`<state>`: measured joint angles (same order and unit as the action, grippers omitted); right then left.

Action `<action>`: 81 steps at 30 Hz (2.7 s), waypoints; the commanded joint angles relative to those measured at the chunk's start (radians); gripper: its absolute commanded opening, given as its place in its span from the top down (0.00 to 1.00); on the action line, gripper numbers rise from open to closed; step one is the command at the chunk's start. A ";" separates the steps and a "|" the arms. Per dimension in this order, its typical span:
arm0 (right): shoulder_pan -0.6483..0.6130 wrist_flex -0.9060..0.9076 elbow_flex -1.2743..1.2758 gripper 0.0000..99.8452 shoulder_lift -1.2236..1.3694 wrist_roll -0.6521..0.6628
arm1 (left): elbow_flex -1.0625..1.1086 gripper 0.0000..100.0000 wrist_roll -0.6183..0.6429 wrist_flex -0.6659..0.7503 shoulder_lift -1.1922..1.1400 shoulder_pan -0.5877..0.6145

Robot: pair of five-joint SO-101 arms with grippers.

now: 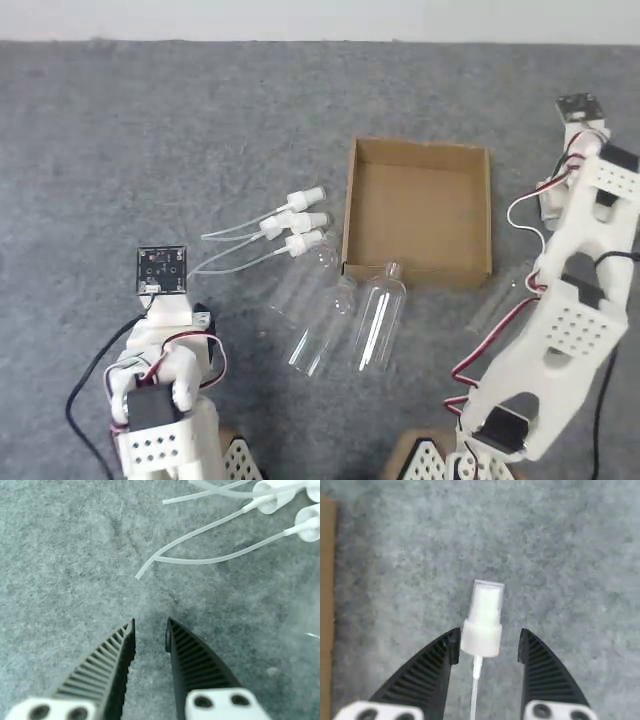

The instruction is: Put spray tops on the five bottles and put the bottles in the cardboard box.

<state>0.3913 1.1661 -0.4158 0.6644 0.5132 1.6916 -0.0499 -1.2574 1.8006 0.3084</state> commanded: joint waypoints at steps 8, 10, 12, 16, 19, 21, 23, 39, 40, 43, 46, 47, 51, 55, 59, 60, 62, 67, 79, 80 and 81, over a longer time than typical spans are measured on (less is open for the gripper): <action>0.016 -0.047 -0.051 0.90 0.033 -0.028 | -0.007 0.91 -0.009 -0.005 0.018 0.005; 0.033 -0.048 -0.054 0.97 0.028 -0.060 | -0.007 0.91 -0.009 -0.005 0.018 0.005; 0.047 -0.036 -0.069 1.00 0.012 -0.080 | -0.007 0.91 -0.009 -0.005 0.018 0.005; 0.064 0.096 -0.121 0.98 -0.045 -0.095 | -0.007 0.91 -0.009 -0.005 0.018 0.005; 0.061 0.236 -0.184 0.98 -0.102 -0.097 | -0.007 0.91 -0.009 -0.005 0.018 0.005; 0.061 0.318 -0.221 0.98 -0.143 -0.121 | -0.007 0.91 -0.009 -0.005 0.018 0.005; 0.059 0.380 -0.242 0.98 -0.189 -0.166 | -0.007 0.91 -0.009 -0.005 0.018 0.005; -0.596 0.627 -0.196 0.98 -0.656 -0.519 | -0.007 0.91 -0.009 -0.005 0.018 0.005; -0.664 0.627 -0.184 0.98 -0.659 -0.543 | -0.007 0.91 -0.009 -0.005 0.018 0.005; -0.831 0.605 -0.167 0.98 -0.644 -0.641 | -0.007 0.91 -0.009 -0.005 0.018 0.005; -0.938 0.542 -0.144 0.98 -0.598 -0.721 | -0.007 0.91 -0.009 -0.005 0.018 0.005; -0.957 0.521 -0.126 0.98 -0.579 -0.740 | -0.007 0.91 -0.009 -0.005 0.018 0.005; -0.986 0.432 -0.061 0.98 -0.507 -0.825 | -0.007 0.91 -0.009 -0.005 0.018 0.005; -0.997 0.305 -0.049 0.98 -0.433 -0.953 | -0.007 0.91 -0.009 -0.005 0.018 0.005; -1.020 0.231 -0.049 0.96 -0.369 -1.166 | -0.007 0.91 -0.009 -0.005 0.018 0.005; -1.027 0.219 -0.049 0.94 -0.351 -1.223 | -0.007 0.91 -0.009 -0.005 0.018 0.005; -1.038 0.211 -0.049 0.91 -0.308 -1.318 | -0.007 0.91 -0.009 -0.005 0.018 0.005; -1.098 0.209 -0.051 0.90 -0.203 -1.363 | -0.007 0.91 -0.009 -0.005 0.018 0.005; -1.078 0.283 -0.066 0.89 -0.268 -1.301 | -0.007 0.91 -0.009 -0.005 0.018 0.005; -1.072 0.300 -0.066 0.89 -0.303 -1.258 | -0.007 0.91 -0.009 -0.005 0.018 0.005; -1.070 0.309 -0.066 0.90 -0.338 -1.200 | -0.007 0.91 -0.009 -0.005 0.018 0.005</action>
<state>-0.7073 1.4346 -0.4572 0.4833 -0.8002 1.6916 -0.0499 -1.2574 1.8006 0.3084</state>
